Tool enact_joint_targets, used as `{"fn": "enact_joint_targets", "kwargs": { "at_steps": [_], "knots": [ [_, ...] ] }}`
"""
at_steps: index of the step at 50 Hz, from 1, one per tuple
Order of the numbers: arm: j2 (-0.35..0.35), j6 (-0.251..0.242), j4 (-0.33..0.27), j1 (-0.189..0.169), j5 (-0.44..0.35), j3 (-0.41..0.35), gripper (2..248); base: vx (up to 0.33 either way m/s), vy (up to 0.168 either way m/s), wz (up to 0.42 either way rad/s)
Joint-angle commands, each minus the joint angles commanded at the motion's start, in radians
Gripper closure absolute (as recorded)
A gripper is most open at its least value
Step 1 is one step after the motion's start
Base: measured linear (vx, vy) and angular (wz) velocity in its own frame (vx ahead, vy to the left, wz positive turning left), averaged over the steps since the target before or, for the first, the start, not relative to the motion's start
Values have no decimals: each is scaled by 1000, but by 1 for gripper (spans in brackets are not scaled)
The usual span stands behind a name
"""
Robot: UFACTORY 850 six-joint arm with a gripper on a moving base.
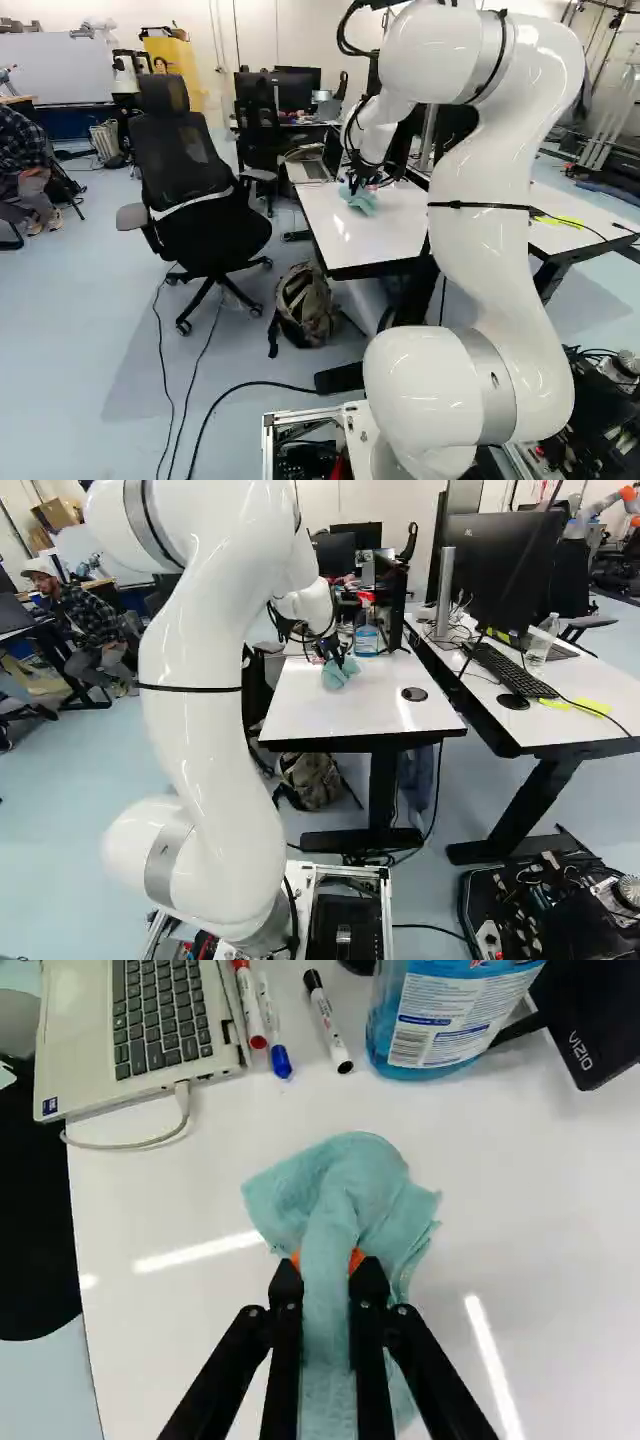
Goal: Clean the table with the green towel
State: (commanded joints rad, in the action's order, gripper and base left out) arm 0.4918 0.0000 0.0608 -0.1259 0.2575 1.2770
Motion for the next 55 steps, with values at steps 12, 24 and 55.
{"fn": "enact_joint_targets", "kwargs": {
  "at_steps": [12,24,55],
  "knots": [
    [-11,0,0,33,0,-14,197,0,0,0],
    [17,0,0,61,0,23,197,0,0,0],
    [136,0,0,46,0,187,197,0,0,0]
  ]
}}
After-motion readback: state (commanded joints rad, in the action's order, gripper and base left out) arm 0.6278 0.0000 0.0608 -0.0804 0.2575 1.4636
